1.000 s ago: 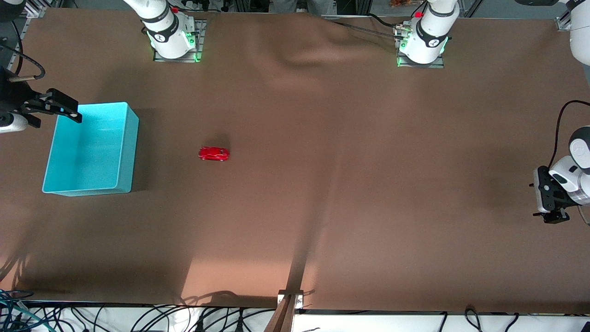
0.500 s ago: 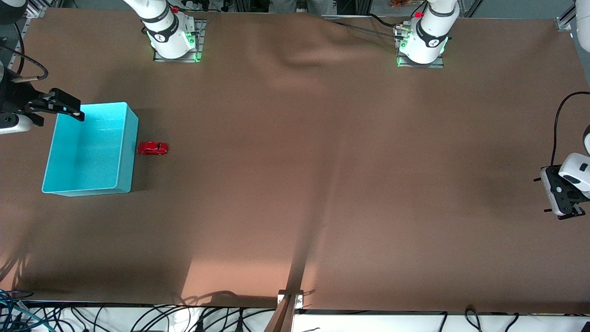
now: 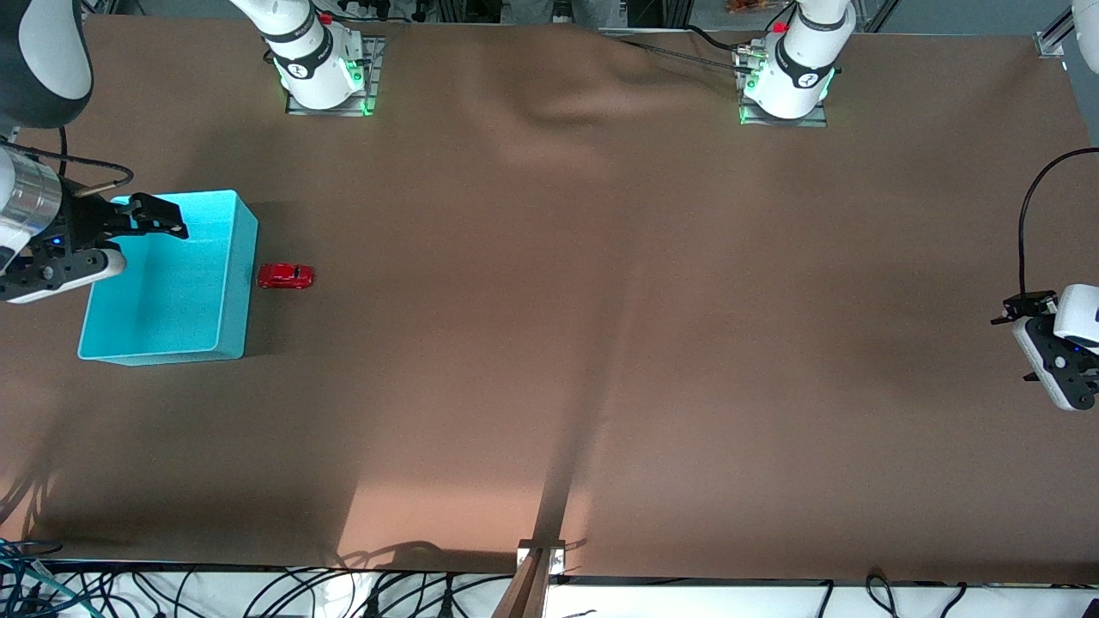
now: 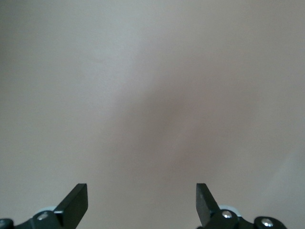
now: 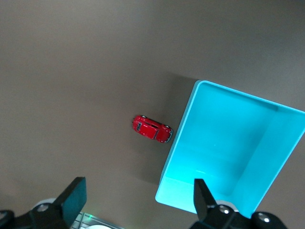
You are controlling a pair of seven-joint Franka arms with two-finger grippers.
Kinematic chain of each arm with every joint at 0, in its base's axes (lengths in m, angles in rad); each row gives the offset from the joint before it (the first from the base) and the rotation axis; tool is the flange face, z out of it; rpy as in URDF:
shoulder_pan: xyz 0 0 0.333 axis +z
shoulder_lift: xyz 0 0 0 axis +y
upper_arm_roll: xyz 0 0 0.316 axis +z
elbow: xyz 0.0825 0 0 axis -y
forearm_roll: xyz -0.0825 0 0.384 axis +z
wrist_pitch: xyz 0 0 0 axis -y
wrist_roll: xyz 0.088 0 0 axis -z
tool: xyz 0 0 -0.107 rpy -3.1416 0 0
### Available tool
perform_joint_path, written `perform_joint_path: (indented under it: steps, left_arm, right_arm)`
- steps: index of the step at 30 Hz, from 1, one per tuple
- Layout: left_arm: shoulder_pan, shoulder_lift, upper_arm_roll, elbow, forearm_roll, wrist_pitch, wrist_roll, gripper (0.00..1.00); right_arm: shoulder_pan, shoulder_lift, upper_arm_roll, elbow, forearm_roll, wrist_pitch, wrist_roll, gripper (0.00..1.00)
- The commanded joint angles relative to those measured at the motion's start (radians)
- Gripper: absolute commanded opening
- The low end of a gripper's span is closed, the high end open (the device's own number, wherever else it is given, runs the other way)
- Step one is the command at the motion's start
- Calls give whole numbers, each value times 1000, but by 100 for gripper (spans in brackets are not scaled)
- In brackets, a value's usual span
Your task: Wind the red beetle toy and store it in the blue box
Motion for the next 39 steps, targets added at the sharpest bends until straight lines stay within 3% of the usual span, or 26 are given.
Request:
perform_joint_path:
  steps: [1,7,12,25,31,39]
  left_arm:
    - [-53,-72,20,-18,-20,-33,-131,100]
    - [-151,-144,67,-63,-30,-37,-309,100]
    - [-223,-218,113,-122,-88,-36,-541,100]
    - [-331,-423,118,-345,-149,-30,-1006,100]
    - [-339,-520,118,-452,-203,-5,-1053,100]
    - [-335,-598,109,-498,-197,-8,-1069,100]
  right_arm:
    - [-10,-23,-22,-127,-14,114,-280,100]
    - [-10,-23,-27,-232,-13,189,-420,100]
    - [-10,-30,-25,-368,-8,342,-555,100]
    - [-9,-33,-19,-631,-4,634,-734,100]
    - [-4,-3,-16,-694,-4,775,-840,100]
    - [-2,59,-1,-727,-4,895,-937,100]
